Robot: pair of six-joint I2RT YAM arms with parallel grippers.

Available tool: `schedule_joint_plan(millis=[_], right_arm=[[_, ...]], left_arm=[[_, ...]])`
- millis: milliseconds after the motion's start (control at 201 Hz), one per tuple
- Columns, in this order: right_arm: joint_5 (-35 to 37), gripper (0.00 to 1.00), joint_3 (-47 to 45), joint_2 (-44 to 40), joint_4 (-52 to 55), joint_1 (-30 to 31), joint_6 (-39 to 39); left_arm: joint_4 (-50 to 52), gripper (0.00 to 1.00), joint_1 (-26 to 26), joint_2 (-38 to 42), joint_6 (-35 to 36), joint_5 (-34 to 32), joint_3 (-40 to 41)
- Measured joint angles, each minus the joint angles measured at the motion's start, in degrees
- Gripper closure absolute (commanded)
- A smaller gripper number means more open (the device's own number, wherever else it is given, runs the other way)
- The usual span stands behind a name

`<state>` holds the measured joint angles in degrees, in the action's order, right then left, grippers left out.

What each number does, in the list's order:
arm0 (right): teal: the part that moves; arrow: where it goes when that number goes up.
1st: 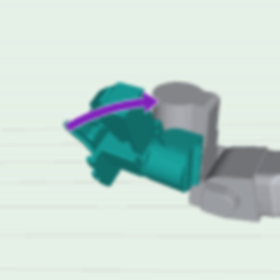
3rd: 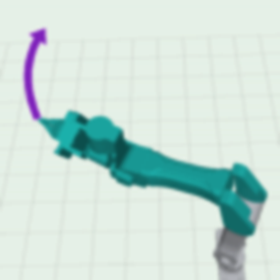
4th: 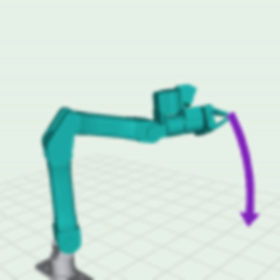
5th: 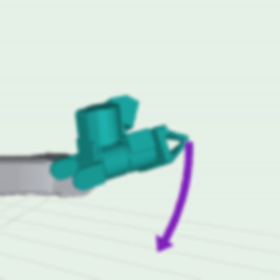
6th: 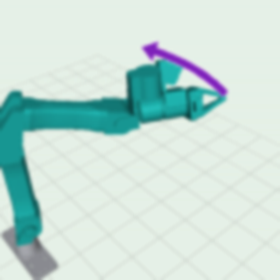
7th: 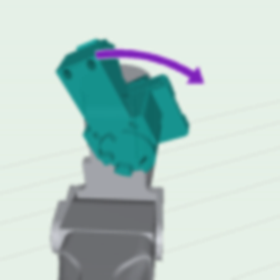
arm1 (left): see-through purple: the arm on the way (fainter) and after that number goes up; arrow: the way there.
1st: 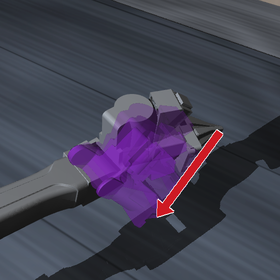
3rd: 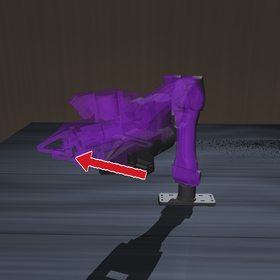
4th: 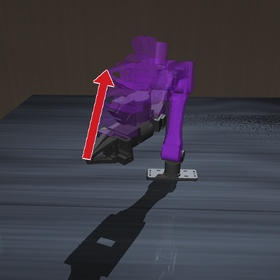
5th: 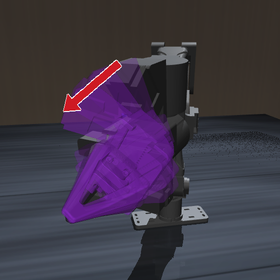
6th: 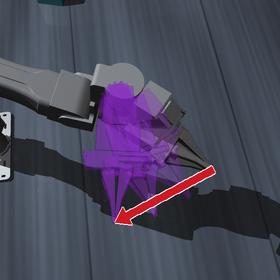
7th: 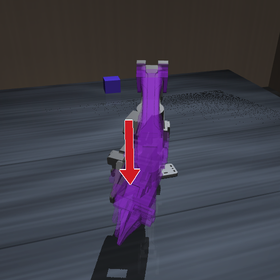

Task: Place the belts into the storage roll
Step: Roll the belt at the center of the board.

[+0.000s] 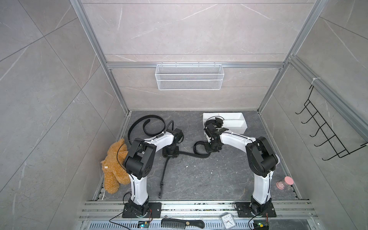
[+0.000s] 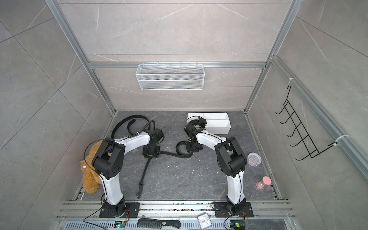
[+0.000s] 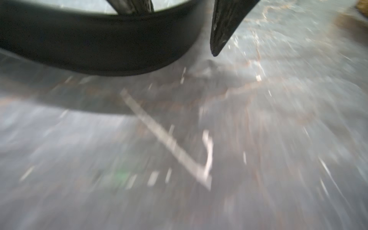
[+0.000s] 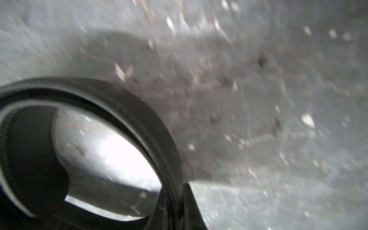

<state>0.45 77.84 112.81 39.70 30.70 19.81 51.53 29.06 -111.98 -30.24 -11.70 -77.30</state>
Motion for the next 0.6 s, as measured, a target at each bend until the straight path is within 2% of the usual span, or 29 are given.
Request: schedule_joint_plan(millis=[319,463,602], right_arm=[[4.17,1.0,-6.05,-4.52,0.63,4.94,1.62],[4.98,1.0,-8.33,-6.29,1.42,8.9,3.23],[5.2,1.0,-11.63,-8.92,2.27,12.24,5.33]], left_arm=[[3.23,0.52,0.11,-12.48,6.69,-1.4,-22.14],[4.17,0.51,1.03,-14.75,8.22,-0.2,-23.71],[3.61,0.49,3.04,-13.99,8.24,-0.13,-21.86]])
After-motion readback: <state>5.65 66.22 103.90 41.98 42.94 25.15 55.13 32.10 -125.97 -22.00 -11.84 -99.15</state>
